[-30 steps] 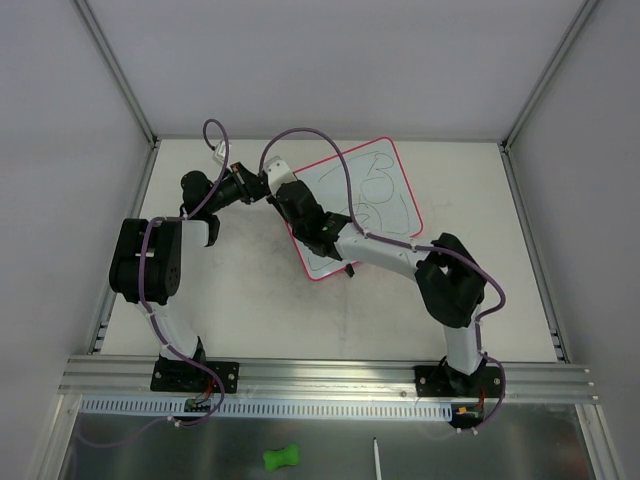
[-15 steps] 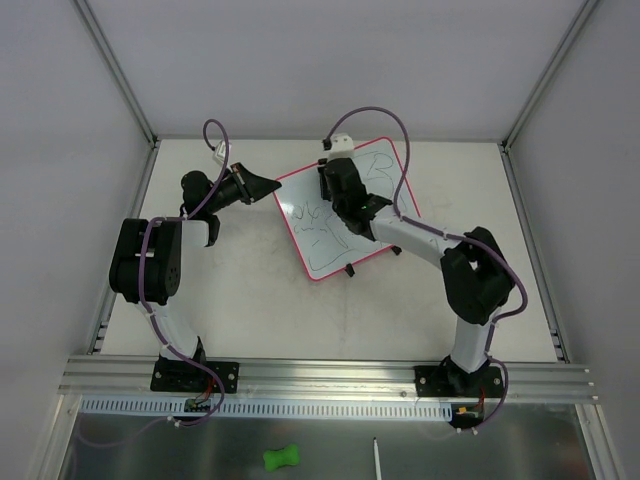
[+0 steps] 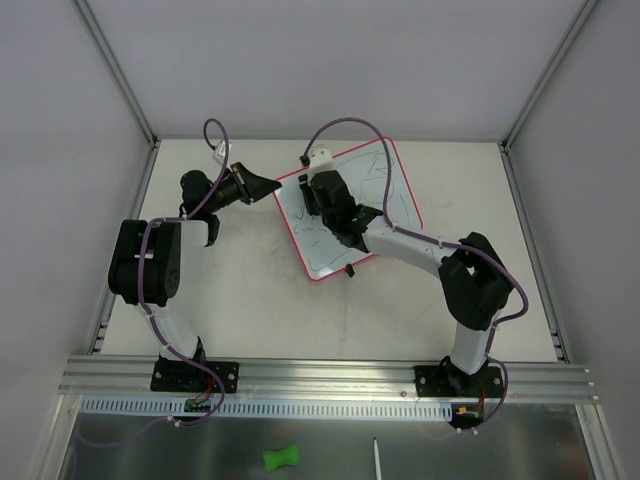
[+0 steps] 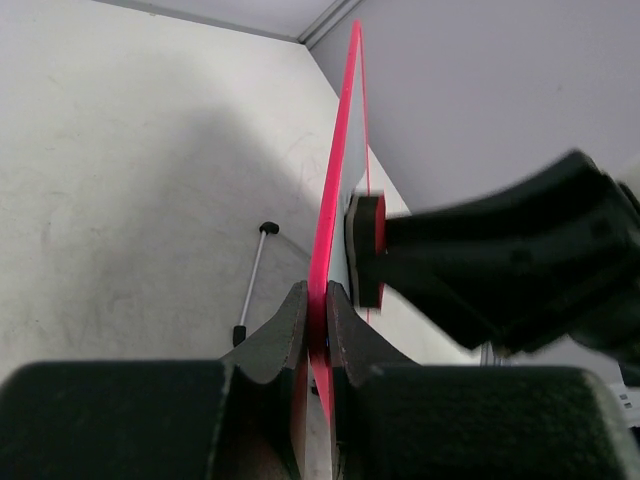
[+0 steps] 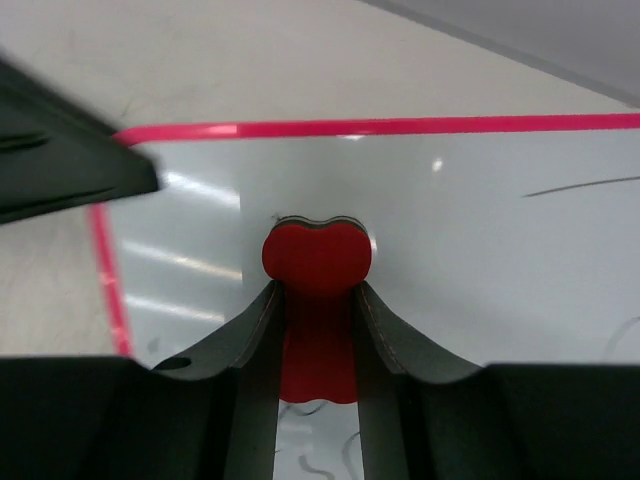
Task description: Erase the whiteboard
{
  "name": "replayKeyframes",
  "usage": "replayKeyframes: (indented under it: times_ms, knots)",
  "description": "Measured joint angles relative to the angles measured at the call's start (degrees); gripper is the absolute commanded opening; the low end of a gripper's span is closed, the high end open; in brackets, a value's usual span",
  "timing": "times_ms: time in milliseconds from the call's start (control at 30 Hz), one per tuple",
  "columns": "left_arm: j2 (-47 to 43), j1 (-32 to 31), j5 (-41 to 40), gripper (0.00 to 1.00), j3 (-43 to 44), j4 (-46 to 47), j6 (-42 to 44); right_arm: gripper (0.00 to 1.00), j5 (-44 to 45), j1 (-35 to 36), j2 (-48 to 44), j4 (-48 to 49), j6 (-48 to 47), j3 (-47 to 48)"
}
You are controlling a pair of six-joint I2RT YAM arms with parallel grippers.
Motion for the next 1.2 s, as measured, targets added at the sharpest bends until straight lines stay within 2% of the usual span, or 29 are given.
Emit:
replayKeyframes:
  times_ms: [167, 267, 433, 567, 900, 1033, 1200]
  knots:
    - [-0.22, 0.00, 0.00, 0.00, 0.00, -0.63, 0.76, 0.00, -2.36, 8.50, 1.84, 0.04, -7.39, 0.00]
    - [-0.22, 0.07, -0.07, 0.00, 0.00, -1.05, 1.11, 0.00, -2.75, 10.34, 2.36, 0.15, -9.75, 0.04]
    - [-0.33, 0.02, -0.13, 0.00, 0.00, -1.16, 1.31, 0.00, -1.38, 10.32, 2.40, 0.35, -9.81, 0.07]
    - [-0.33, 0.02, -0.28, 0.00, 0.00, -1.42, 1.40, 0.00, -0.17, 8.83, 2.23, 1.18, -6.23, -0.61]
    - [-0.33, -0.02, -0.74, 0.00, 0.00, -1.90, 1.55, 0.00, 0.79, -4.37, -5.75, 4.39, 13.09, -12.39]
    - [-0.35, 0.00, -0.46, 0.00, 0.00, -1.90, 1.55, 0.00, 2.34, -2.95, -5.99, 5.68, 12.76, -13.29]
    - [-0.52, 0.00, -0.39, 0.00, 0.00, -1.95, 1.57, 0.00, 3.15, 4.09, -4.37, 6.14, 6.03, -12.39]
